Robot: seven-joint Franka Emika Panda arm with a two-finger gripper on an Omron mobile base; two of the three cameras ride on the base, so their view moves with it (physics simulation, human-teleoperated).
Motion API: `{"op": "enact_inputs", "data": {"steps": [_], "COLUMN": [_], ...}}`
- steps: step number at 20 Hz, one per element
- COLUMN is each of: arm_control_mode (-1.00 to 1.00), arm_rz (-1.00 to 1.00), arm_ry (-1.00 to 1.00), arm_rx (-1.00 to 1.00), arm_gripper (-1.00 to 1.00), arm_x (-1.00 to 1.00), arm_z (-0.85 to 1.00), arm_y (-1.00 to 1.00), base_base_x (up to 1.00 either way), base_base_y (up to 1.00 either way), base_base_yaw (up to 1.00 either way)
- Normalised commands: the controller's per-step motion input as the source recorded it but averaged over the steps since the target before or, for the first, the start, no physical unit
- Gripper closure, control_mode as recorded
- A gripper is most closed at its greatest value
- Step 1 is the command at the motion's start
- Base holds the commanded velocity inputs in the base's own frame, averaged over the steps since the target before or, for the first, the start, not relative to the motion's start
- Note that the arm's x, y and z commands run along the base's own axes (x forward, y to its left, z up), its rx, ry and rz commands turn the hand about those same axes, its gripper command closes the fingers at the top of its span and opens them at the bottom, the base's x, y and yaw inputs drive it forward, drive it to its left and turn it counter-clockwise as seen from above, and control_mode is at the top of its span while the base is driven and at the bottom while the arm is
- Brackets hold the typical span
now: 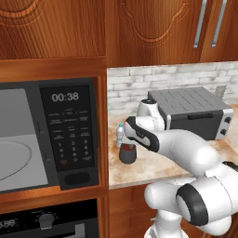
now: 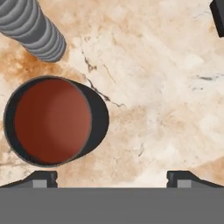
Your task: Place the microwavable item in the microwave. Then, close the microwave door and press the start button.
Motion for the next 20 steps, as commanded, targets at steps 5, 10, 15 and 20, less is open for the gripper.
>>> {"op": "enact_inputs", "data": {"steps": [5, 10, 15, 20], "arm_control_mode": [-1.00, -1.00, -1.00, -1.00], "arm_rz": [-0.10, -0.11, -0.09, -0.05], "arm_ry": [0.03, 0.01, 0.00, 0.00], "arm_rx": [0.00, 0.00, 0.00, 0.00], "arm_gripper": [-1.00, -1.00, -1.00, -1.00], "arm_x": [0.15, 0.20, 0.00, 0.01], "arm_z": [-0.36, -0.10, 0.00, -0.03], "arm_y": [0.03, 0.00, 0.00, 0.01], "base_base_x": [0.00, 0.00, 0.00, 0.00], "base_base_y": [0.00, 0.00, 0.00, 0.00], "base_base_yaw": [0.00, 0.00, 0.00, 0.00]}}
